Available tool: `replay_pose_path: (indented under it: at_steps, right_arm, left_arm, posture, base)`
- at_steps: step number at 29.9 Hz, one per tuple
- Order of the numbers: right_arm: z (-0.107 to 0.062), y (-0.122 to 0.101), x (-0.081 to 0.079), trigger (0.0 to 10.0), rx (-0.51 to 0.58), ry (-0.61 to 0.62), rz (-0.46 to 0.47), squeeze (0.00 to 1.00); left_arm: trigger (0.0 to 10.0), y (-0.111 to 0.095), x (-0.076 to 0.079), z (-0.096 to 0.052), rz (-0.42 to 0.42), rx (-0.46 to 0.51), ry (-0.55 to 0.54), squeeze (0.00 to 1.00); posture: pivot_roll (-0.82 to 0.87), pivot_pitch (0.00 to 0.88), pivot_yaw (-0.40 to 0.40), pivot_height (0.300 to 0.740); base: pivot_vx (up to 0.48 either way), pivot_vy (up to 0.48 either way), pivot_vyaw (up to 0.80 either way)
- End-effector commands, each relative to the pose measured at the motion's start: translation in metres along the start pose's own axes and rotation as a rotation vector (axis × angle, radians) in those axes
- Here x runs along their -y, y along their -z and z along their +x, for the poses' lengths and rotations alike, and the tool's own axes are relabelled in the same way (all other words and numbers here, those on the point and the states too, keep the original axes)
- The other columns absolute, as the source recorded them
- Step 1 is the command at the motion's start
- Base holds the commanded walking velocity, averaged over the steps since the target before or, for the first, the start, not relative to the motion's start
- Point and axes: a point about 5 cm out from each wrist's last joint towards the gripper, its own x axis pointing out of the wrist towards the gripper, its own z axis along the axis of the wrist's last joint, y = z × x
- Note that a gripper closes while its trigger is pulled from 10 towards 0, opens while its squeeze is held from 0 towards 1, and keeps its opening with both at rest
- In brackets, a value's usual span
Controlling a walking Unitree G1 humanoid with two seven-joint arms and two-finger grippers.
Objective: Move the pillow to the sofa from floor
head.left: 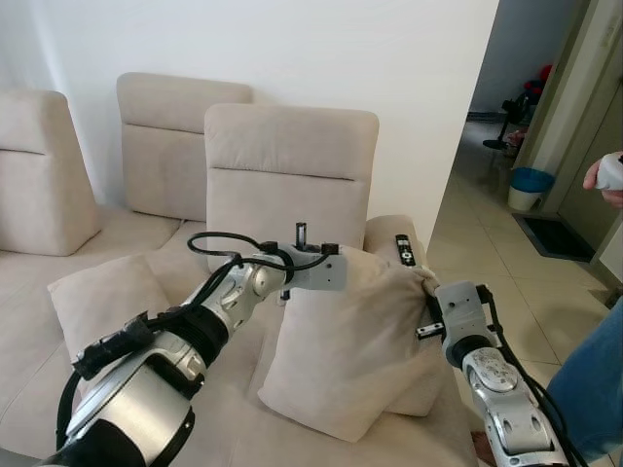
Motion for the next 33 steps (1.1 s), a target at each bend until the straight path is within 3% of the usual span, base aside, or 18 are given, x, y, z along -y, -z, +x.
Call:
replay_pose_path:
  at_steps: [1, 33]
  right_arm:
    - [0.0005, -0.0091, 0.0028, 10.0, 0.044, 0.014, 0.017, 0.00]
    - [-0.0007, -0.0094, 0.0009, 10.0, 0.045, 0.008, 0.028, 0.00]
  left_arm:
    - [10.0, -0.0023, -0.0110, -0.0006, 0.009, 0.006, -0.033, 0.00]
    - [10.0, -0.0014, -0.0081, 0.0013, 0.024, 0.007, -0.008, 0.00]
  posture:
    - [-0.07, 0.000, 0.019, 0.740]
    - [-0.08, 0.000, 0.021, 0.740]
  base:
    - [0.000, 0.000, 0.00]
    - [0.219, 0.000, 0.00]
